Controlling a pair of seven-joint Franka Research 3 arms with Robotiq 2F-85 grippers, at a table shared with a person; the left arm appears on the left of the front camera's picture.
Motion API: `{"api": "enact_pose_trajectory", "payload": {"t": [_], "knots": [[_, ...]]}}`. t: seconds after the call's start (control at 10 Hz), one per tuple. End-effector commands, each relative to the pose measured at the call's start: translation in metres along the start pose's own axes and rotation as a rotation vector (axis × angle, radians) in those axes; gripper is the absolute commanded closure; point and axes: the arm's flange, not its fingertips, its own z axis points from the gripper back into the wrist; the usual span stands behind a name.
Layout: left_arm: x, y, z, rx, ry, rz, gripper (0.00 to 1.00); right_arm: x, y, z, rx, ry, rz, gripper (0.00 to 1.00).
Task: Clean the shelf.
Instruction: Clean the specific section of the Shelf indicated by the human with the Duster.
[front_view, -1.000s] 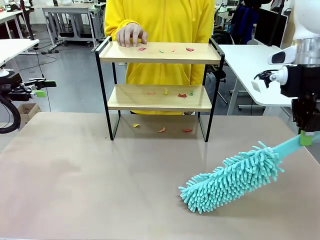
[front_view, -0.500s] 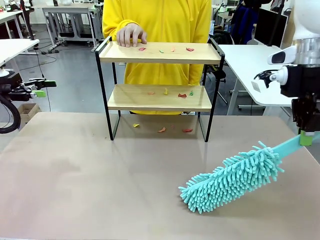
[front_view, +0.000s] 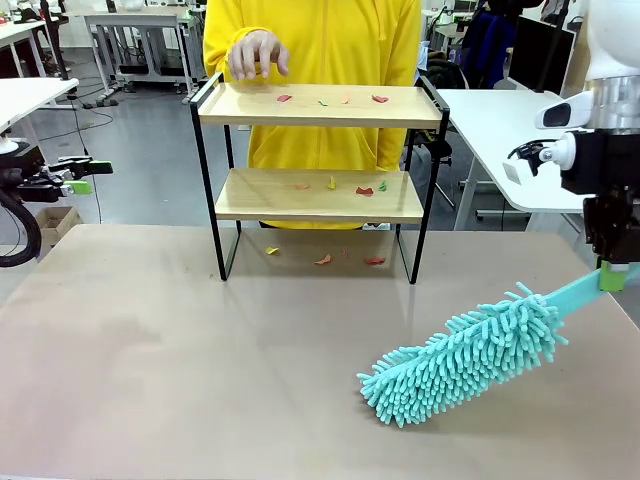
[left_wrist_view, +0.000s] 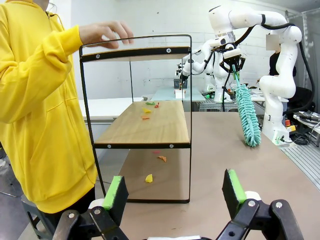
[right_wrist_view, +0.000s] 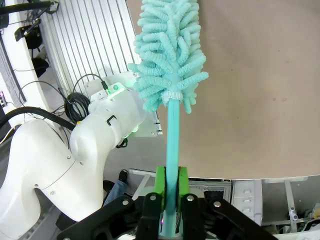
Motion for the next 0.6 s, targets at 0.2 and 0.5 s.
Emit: {"api": "enact_pose_trajectory", "payload": {"t": [0.2,0.5], "knots": [[0.003,-0.002,0.0,0.001,-0.001,-0.009,0.0,0.01,0.011,0.012,-0.002,-0.071,-0.016,0.87],[0.003,-0.002,0.0,0.001,-0.001,-0.009,0.0,0.059,0.058,0.052,-0.039,-0.242,-0.172,0.87]]}}
